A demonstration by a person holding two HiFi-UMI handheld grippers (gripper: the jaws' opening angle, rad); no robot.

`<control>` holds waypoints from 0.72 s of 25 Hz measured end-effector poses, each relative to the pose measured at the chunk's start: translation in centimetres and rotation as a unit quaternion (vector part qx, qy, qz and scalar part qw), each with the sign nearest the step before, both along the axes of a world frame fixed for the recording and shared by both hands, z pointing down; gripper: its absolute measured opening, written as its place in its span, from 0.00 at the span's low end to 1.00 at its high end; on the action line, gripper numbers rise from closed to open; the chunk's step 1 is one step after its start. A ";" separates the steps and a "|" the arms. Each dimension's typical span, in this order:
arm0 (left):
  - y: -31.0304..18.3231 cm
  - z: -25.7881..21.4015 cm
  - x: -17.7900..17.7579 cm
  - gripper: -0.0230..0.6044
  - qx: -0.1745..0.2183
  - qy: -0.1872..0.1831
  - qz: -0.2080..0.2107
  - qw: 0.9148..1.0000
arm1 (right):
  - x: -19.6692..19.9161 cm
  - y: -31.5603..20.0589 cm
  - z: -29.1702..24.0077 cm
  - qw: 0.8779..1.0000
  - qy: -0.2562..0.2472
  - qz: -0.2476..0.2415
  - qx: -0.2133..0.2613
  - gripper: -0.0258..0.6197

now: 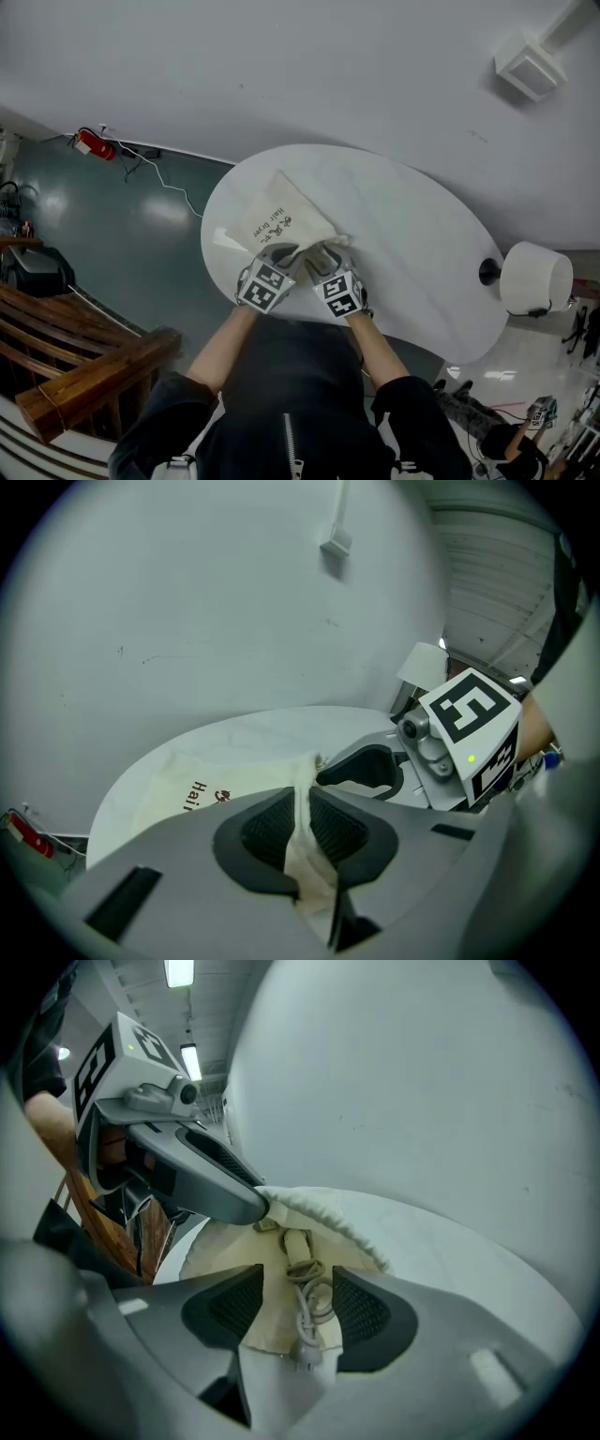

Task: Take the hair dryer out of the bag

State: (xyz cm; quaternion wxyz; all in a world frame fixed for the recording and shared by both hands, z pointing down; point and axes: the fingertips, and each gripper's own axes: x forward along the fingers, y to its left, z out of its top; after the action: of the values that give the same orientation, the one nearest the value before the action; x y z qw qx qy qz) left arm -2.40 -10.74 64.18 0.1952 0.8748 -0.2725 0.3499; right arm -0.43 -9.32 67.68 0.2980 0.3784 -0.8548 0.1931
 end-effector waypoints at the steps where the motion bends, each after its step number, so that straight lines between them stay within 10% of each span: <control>1: -0.1 0.0 0.0 0.12 -0.001 0.001 -0.001 1.000 | 0.0 -0.1 0.3 1.000 0.003 -0.003 -0.003 0.39; 18: -0.1 0.3 0.2 0.12 -0.016 -0.003 0.013 1.000 | -0.8 -1.7 4.7 0.997 0.054 -0.038 -0.032 0.44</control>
State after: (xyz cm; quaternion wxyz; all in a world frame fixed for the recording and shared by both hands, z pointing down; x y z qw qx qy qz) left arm -2.24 -10.84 64.52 0.2041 0.8740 -0.2556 0.3595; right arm -1.18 -10.97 72.33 0.3630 0.3452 -0.8447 0.1884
